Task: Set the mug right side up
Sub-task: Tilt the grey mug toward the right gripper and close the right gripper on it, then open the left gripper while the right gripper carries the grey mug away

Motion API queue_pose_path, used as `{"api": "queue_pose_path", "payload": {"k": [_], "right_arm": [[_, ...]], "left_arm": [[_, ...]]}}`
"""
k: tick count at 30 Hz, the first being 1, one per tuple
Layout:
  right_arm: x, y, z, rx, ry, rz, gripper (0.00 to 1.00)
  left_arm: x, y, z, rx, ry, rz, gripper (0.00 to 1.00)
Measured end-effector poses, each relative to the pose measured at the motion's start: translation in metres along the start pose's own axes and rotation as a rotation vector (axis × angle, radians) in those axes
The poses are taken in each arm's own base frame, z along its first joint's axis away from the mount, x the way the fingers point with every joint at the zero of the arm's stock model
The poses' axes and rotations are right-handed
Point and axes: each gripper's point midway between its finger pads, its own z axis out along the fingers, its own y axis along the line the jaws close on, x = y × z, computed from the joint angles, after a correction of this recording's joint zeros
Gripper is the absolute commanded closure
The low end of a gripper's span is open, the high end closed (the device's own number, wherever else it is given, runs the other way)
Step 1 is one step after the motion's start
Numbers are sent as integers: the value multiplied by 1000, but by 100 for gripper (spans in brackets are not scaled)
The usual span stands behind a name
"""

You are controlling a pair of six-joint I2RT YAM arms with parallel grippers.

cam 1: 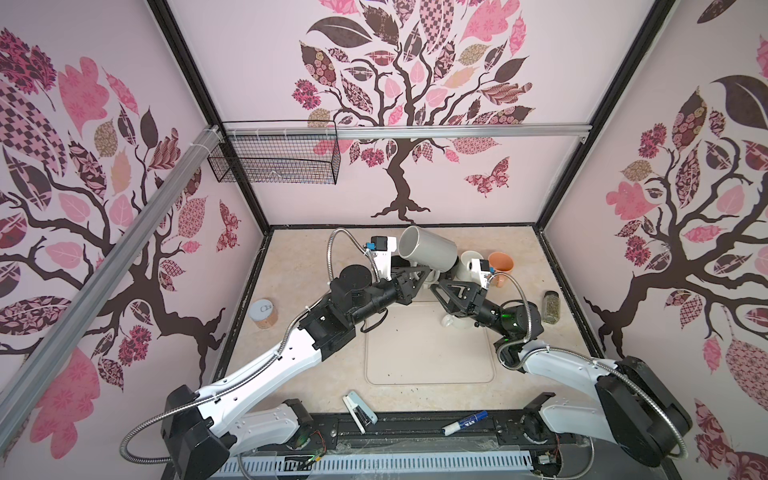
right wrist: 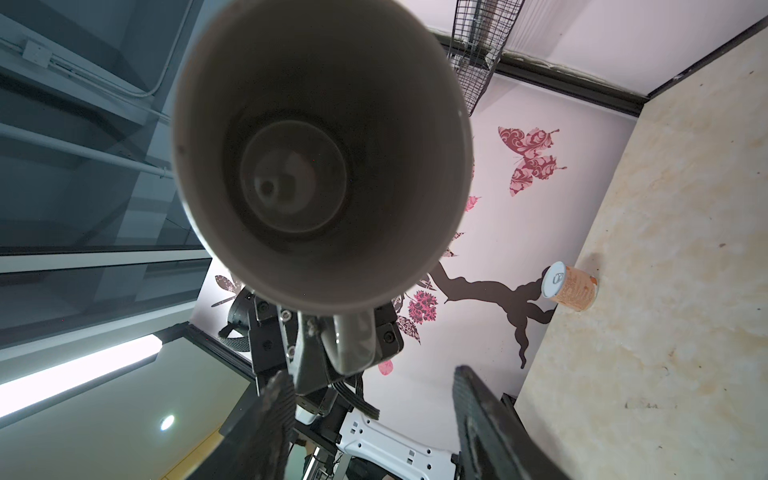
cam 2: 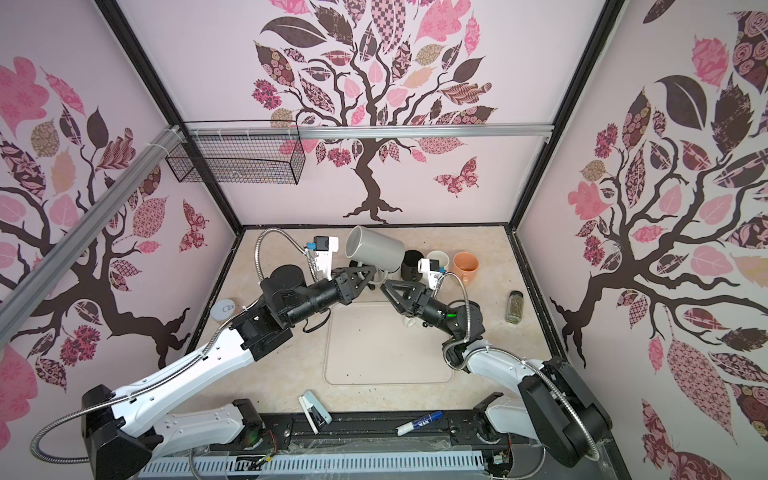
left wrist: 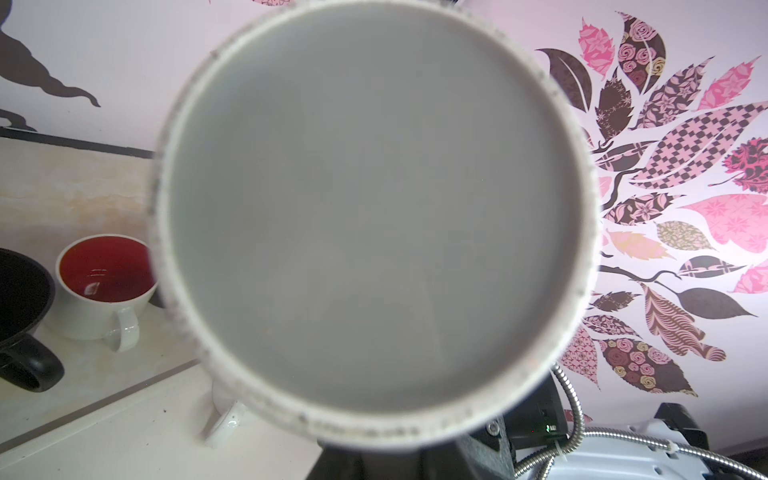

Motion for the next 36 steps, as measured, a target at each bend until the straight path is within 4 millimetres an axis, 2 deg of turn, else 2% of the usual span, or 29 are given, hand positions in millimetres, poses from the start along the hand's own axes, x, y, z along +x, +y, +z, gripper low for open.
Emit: {"api": "queue_pose_path", "payload": {"k": [8, 20, 22, 23, 25, 26, 31, 32, 34, 35, 36], "right_arm": [[-17, 19, 13, -49, -44, -43, 43], [-18, 2, 23, -54, -39, 4, 53], [-18, 2, 23, -57, -37, 5, 62], [-18, 2, 25, -59, -34, 6, 69], [-17, 4, 29, -69, -24, 9, 92], [-17, 5, 31, -74, -18, 16, 100], [-16, 12, 36, -104, 2, 9, 100], [-16, 11, 37, -104, 7, 9, 100], [-16, 10, 37, -98, 8, 13, 100], [-19, 7, 38, -85, -2, 18, 100], [-23, 4, 39, -71, -16, 24, 100]], "left_arm": [[8, -5, 1, 72, 4, -43, 100], [13, 3, 0, 102, -31, -95, 100], [13, 3, 0, 107, -35, -97, 100], [13, 2, 0, 110, -37, -96, 100], [10, 1, 0, 119, -49, -95, 100], [9, 0, -1, 123, -60, -94, 100], [4, -3, -5, 142, -90, -102, 100], [4, -2, -6, 141, -92, -102, 87], [6, -2, -7, 135, -82, -96, 38], [13, -2, -9, 123, -55, -86, 20], [18, -3, -11, 115, -36, -80, 10]]}}
